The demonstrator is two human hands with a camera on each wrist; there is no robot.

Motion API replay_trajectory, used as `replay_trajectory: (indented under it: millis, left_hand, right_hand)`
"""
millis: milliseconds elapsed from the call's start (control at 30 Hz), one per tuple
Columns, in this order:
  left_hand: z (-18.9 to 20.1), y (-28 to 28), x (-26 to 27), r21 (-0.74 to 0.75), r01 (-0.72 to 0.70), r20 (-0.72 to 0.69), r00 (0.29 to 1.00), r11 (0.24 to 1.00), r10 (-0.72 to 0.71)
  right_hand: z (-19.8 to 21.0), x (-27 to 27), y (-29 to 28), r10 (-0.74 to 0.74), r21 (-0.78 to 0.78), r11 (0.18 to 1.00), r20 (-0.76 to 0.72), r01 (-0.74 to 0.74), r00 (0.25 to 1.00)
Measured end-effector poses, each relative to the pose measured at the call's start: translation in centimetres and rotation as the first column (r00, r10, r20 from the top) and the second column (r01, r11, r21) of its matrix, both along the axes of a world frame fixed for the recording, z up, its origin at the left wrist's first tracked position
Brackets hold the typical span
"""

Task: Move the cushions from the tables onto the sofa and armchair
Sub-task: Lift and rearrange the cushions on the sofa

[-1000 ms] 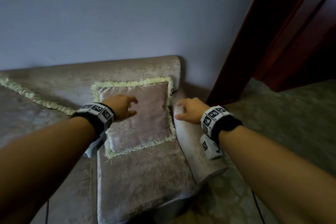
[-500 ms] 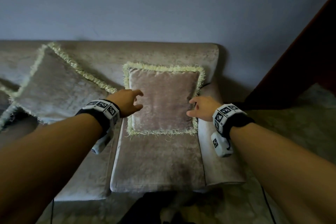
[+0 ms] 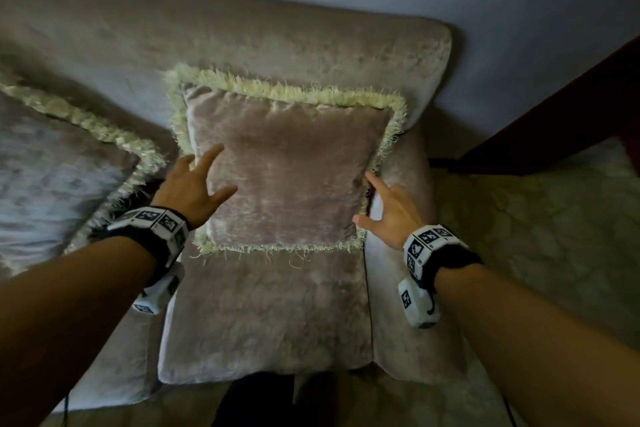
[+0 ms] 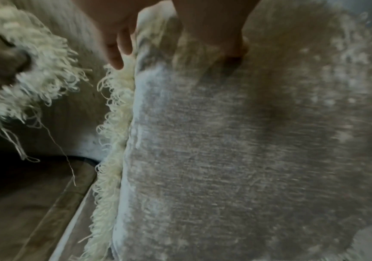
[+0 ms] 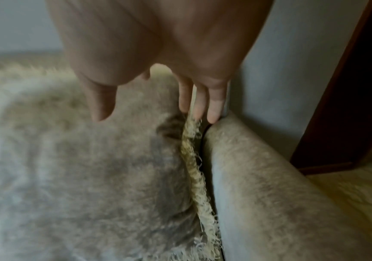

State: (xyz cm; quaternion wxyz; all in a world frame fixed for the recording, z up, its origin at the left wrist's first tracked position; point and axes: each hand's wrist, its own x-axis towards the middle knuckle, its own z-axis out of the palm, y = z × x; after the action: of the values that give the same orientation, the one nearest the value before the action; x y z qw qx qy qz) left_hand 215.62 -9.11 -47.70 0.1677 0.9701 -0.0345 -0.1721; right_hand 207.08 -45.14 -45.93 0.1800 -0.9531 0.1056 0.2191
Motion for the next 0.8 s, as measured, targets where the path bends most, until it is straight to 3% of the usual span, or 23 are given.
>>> replay_trajectory:
  millis: [133,300,533,800]
  left_hand:
    - [-4.7,0.2,2.6,0.0,-0.089,0.014,0.996,0.996,0.089]
    - [-9.0,-0.1,5.3,-0.128,-0.192,0.087,0.975,0.973,0.203]
    - [-12.2,-1.1,7.9,-0.296,-0.242,0.147,0.944,0.924,0.295]
    - [-13.4,-0.9,8.7,-0.352,-0.188,0.165,0.952,0.917,0.259]
  right_hand:
    - [-5.2,3.1,-0.3,-0.062,0.006,0.998,0.002,0.062,0.998]
    - [-8.7,6.5,0.1,-0.154,0.064,0.987,0.066,0.15,0.986]
    - [-12.1,8.9,-0.3,-0.213,0.216,0.96,0.14,0.18,0.967]
    - [-14.4,10.7,0.5,-0.313,0.356,0.9,0.125,0.252,0.942]
